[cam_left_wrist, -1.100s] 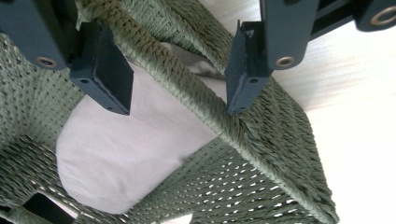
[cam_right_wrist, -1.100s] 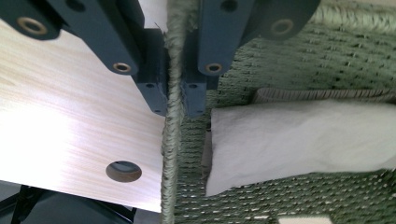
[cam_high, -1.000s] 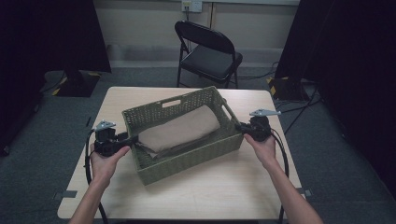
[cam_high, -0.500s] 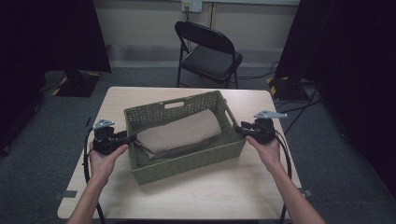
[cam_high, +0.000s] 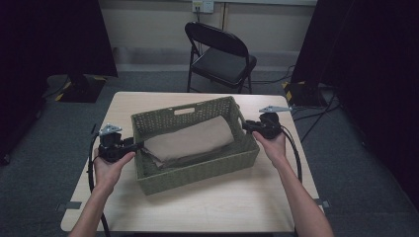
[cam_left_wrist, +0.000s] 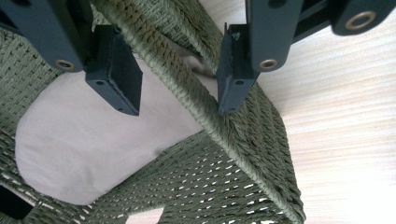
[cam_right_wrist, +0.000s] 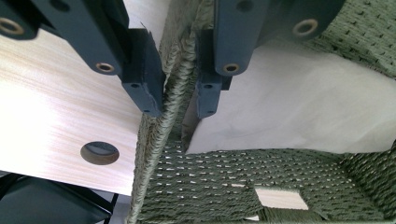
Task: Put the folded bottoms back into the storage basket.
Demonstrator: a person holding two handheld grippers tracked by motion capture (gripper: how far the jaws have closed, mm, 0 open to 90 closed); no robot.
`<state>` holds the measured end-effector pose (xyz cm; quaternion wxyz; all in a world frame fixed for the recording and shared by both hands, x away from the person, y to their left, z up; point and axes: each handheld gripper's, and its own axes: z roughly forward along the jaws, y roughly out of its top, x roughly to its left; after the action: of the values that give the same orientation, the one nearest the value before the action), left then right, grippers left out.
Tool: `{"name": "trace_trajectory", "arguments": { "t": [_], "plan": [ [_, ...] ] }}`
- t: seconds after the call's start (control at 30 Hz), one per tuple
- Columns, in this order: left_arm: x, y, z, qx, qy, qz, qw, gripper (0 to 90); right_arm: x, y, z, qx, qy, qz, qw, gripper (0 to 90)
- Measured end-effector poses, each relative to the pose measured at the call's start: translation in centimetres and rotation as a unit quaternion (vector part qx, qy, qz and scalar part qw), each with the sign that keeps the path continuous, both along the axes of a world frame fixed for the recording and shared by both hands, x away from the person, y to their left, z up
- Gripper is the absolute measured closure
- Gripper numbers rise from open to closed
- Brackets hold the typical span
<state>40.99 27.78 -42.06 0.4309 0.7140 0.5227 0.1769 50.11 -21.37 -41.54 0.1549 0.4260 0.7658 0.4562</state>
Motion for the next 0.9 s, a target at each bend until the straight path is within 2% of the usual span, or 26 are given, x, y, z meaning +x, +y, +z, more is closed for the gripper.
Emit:
{"name": "trace_trajectory", "arguments": {
  "t": [0.17, 0.23, 0.27, 0.43, 0.47, 0.53, 0.67, 0.73, 0.77, 0.87, 0.9],
  "plan": [
    [0.3, 0.3, -0.1, -0.012, 0.0, 0.003, 0.9999, 53.3, -0.7, 0.0, 0.2, -0.008, 0.005, 0.002, 1.0, 72.3],
    [0.3, 0.3, -0.1, -0.009, 0.001, 0.003, 1.0, 54.6, -1.2, 0.0, 0.2, -0.008, 0.005, 0.0, 1.0, 72.0],
    [0.4, 0.4, -0.1, -0.01, 0.001, 0.002, 0.9999, 55.0, -1.9, -0.1, 0.2, -0.007, 0.006, -0.002, 1.0, 71.3],
    [0.6, 0.4, -0.1, -0.011, 0.002, 0.003, 0.9999, 58.0, -3.1, -0.1, 0.4, -0.019, 0.008, 0.002, 0.9998, 69.9],
    [0.8, 0.5, -0.1, -0.01, 0.001, 0.003, 0.9999, 58.7, -3.9, -0.2, 0.6, -0.023, 0.01, 0.003, 0.9997, 68.8],
    [0.9, 0.6, -0.1, -0.011, -0.004, 0.003, 0.9999, 59.9, -4.5, -0.2, 0.7, -0.025, 0.012, 0.011, 0.9996, 67.3],
    [1.1, 0.9, -0.2, -0.014, -0.005, 0.0, 0.9999, 60.2, -4.4, -0.1, 0.8, -0.027, 0.009, 0.02, 0.9994, 60.8],
    [1.2, 0.9, -0.2, -0.016, -0.006, 0.001, 0.9999, 60.4, -3.8, 0.2, 0.9, -0.015, 0.011, 0.013, 0.9997, 53.1],
    [1.3, 0.9, -0.2, -0.014, -0.006, 0.003, 0.9999, 60.7, -3.1, 0.4, 1.0, -0.011, 0.006, 0.008, 0.9999, 52.1],
    [1.5, 1.0, -0.2, -0.007, -0.005, 0.004, 0.9999, 61.7, -1.9, 0.9, 0.8, -0.004, 0.01, 0.004, 0.9999, 54.3],
    [1.6, 1.0, -0.2, -0.007, -0.006, 0.005, 0.9999, 62.1, -1.8, 1.1, 0.7, -0.015, 0.007, -0.001, 0.9999, 56.8]
  ]
}}
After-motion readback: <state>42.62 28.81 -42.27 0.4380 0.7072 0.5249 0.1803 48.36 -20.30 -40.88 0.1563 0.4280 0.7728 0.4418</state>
